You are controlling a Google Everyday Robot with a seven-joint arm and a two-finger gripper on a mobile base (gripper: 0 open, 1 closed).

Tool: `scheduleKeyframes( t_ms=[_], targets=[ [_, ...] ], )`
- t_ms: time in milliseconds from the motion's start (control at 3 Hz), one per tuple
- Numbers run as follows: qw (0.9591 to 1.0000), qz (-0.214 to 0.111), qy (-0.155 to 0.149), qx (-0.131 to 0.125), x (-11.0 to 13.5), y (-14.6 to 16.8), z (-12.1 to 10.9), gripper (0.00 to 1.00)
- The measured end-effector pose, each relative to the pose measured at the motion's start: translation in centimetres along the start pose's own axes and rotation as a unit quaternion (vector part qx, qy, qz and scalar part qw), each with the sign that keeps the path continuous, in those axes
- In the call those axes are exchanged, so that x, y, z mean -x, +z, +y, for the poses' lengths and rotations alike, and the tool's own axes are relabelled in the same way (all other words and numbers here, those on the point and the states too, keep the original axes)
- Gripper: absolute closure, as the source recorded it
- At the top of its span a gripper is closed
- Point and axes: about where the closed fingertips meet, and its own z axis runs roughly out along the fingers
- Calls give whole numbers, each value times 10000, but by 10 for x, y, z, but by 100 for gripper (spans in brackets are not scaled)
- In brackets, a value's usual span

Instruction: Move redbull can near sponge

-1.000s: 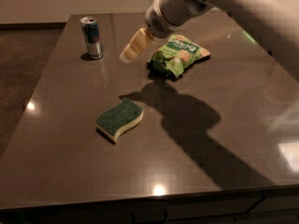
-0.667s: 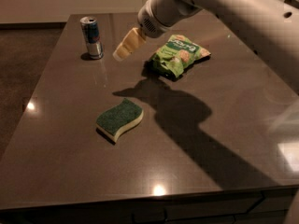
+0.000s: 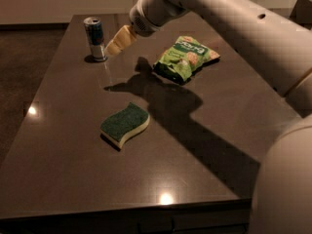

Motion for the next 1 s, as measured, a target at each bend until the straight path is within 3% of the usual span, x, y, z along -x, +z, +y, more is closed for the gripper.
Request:
scheduleKeyframes(
  t_ms=[1000],
  targets=[
    [9993,-278,-114,240,52,57,5,0]
  ],
)
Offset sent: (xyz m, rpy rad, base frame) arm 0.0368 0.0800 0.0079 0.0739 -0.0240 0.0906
